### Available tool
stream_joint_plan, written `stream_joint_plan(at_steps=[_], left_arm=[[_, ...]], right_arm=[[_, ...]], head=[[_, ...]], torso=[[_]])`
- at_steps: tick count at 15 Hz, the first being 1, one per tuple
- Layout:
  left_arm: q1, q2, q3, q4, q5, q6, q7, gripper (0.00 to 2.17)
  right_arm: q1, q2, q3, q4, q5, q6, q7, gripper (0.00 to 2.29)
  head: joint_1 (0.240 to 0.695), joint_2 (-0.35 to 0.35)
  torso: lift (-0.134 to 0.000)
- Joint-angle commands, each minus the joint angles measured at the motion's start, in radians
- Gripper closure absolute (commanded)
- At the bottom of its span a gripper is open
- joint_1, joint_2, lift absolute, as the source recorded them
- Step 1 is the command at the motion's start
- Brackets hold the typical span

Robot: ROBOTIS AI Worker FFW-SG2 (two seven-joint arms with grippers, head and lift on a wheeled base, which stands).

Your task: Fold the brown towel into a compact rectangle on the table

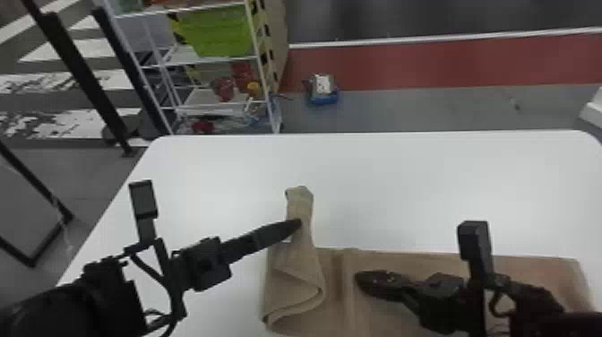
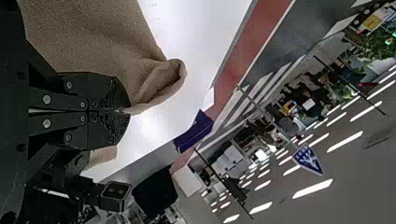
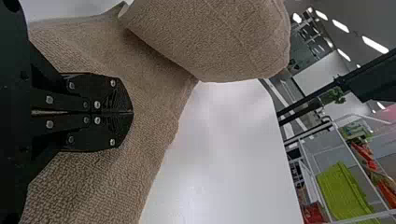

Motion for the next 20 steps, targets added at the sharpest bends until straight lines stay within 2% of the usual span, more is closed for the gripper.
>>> stream_joint_plan(at_steps=[1,4,7,11,14,16,18,19,20], left_arm=[[-0.002,-0.004,0.028,-0.003,0.026,0.009,-0.002,1.42],[-0.002,-0.004,0.044,-0.008,0.046,0.016,-0.005,1.42],[-0.001,-0.004,0.044,-0.008,0.046,0.025,-0.015,1.42],[-0.001,-0.004,0.036,-0.009,0.045,0.028,-0.025,1.42],[-0.01,-0.004,0.033,-0.009,0.042,0.025,-0.023,1.42],[-0.013,-0.004,0.031,-0.009,0.04,0.031,-0.017,1.42],[-0.014,-0.004,0.024,-0.009,0.042,0.049,-0.015,1.42],[-0.014,-0.004,0.015,-0.011,0.043,0.065,-0.015,1.42],[-0.013,-0.004,0.002,-0.012,0.045,0.068,-0.015,1.42]], right_arm=[[-0.054,0.001,0.052,0.074,0.002,0.011,-0.007,2.1],[-0.094,0.001,0.108,0.126,0.001,-0.002,-0.033,2.1],[-0.116,0.001,0.124,0.16,-0.018,-0.054,-0.068,2.1],[-0.07,0.001,0.118,0.082,-0.044,-0.063,-0.068,2.03],[-0.051,0.001,0.075,0.039,-0.071,-0.088,-0.051,1.7],[-0.048,0.001,0.052,0.016,-0.076,-0.109,-0.05,1.28],[-0.042,0.001,0.016,-0.01,-0.075,-0.124,-0.051,1.12],[-0.036,0.001,-0.017,-0.022,-0.07,-0.137,-0.054,0.96],[-0.033,0.001,-0.05,-0.029,-0.068,-0.137,-0.054,0.92]], head=[[0.695,0.201],[0.695,0.252],[0.695,0.278],[0.695,0.285],[0.695,0.284],[0.695,0.269],[0.695,0.256],[0.695,0.247],[0.695,0.236]], torso=[[-0.124],[-0.124],[-0.124],[-0.124],[-0.124],[-0.124],[-0.124],[-0.124],[-0.124]])
